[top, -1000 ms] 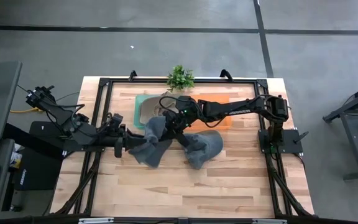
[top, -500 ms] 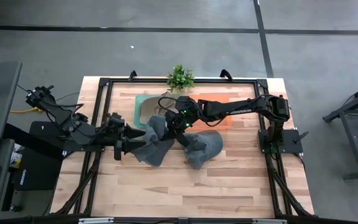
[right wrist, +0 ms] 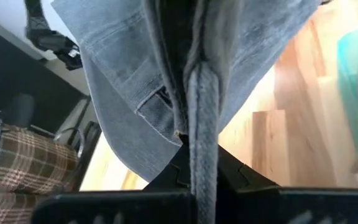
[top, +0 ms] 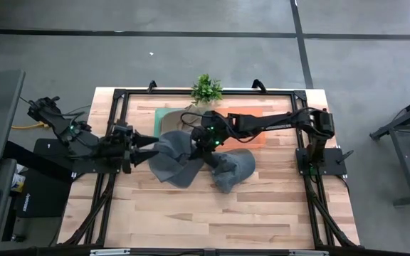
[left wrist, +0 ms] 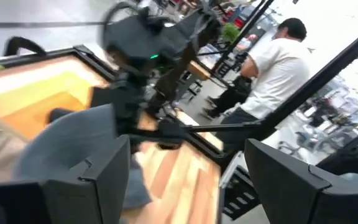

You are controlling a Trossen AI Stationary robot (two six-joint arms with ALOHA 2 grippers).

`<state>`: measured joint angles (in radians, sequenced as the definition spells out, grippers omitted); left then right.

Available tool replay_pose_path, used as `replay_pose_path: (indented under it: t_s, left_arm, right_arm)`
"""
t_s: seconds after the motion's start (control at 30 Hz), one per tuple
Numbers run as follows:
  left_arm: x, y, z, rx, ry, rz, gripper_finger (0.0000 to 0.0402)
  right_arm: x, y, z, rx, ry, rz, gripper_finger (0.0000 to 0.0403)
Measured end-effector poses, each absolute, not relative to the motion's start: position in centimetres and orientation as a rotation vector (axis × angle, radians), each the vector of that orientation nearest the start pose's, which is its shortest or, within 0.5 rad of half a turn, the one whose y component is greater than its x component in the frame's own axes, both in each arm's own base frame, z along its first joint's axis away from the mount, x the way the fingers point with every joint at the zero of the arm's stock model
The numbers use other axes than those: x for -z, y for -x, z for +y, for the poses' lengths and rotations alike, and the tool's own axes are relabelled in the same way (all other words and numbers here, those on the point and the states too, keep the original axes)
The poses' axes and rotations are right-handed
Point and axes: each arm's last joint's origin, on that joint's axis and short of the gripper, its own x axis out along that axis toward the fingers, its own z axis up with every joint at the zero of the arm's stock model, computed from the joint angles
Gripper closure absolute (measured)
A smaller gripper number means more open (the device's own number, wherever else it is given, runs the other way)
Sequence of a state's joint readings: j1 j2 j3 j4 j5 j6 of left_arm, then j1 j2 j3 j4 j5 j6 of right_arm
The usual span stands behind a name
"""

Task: Pick & Place hat
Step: Put the left blue cap into the orange bin

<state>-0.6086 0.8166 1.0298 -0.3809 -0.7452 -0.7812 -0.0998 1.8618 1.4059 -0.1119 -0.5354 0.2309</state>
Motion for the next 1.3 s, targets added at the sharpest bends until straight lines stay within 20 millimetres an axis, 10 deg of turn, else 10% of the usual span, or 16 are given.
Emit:
replay_pose_path:
  t_s: [0.8,1.3]
  left_arm:
    - [-37.4,-11.8,-5.4,-0.428,0.455,0.149,0.0126]
    - [-37.2,-8.9,-3.3,-0.435,0.412,0.189,0.0126]
  right_arm:
    - [-32.4,-32.2,-2.8,0.025,-0.414,0.852,0.0399]
    - [-32.2,-27.4,-4.3,0.252,-0.453,1.154,0.0399]
